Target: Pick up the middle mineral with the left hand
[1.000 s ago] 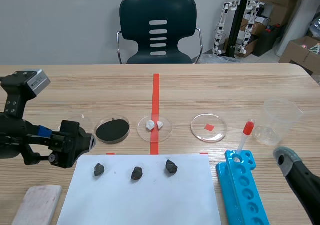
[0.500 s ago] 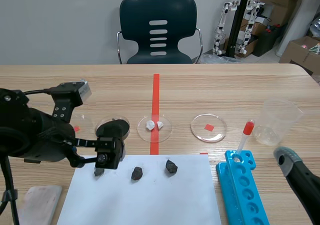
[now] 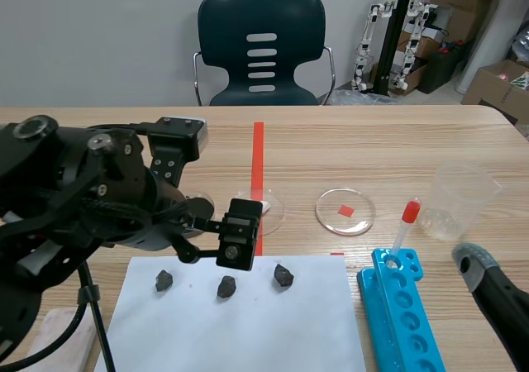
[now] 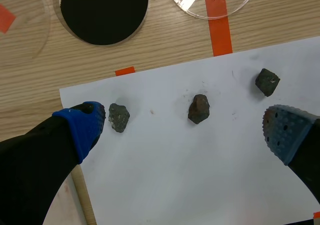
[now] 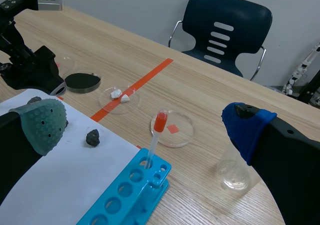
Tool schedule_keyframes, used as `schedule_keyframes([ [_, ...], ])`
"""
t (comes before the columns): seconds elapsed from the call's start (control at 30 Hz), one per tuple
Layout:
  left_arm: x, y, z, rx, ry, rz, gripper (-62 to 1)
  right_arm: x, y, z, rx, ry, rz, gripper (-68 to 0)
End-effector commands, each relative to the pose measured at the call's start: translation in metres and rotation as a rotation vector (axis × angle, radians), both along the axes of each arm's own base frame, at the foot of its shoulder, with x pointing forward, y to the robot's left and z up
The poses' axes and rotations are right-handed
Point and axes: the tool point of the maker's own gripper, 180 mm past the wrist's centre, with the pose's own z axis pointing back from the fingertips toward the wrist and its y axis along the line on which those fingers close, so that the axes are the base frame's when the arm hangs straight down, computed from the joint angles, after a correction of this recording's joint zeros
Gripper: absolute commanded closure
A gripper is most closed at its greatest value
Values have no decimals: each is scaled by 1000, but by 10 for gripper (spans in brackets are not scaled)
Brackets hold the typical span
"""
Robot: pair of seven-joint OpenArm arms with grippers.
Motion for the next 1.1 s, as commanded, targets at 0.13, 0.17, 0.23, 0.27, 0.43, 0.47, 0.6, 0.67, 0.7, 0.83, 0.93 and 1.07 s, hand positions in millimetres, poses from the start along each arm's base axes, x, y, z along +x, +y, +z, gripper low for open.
schedule_keyframes([
  [0.13,2,-7,-21,26,91,14,-623,1,2,7,7,-20,13,-679],
  [0.17,1,-8,-26,31,111,18,-623,1,2,7,7,-20,13,-679],
  [0.23,0,-7,-35,50,144,21,-623,1,2,7,7,-20,13,-679],
  [0.27,0,-8,-39,54,154,20,-623,1,2,7,7,-20,13,-679],
  [0.43,1,-15,-49,77,177,16,-623,1,2,7,7,-20,13,-679],
  [0.47,1,-17,-51,74,180,16,-623,1,2,7,7,-20,13,-679],
  [0.6,-2,-24,-60,77,205,8,-623,1,2,7,7,-20,13,-679],
  [0.67,-2,-29,-63,75,200,2,-623,1,2,7,7,-20,13,-679],
  [0.7,-3,-31,-64,73,199,0,-623,1,2,7,7,-20,13,-679],
  [0.83,-5,-39,-70,64,205,-5,-623,1,2,7,7,-20,13,-679],
  [0.93,-5,-42,-75,65,212,-3,-623,1,2,7,7,-21,13,-679],
  [1.07,-4,-38,-84,86,238,4,-623,1,2,7,7,-22,13,-679],
])
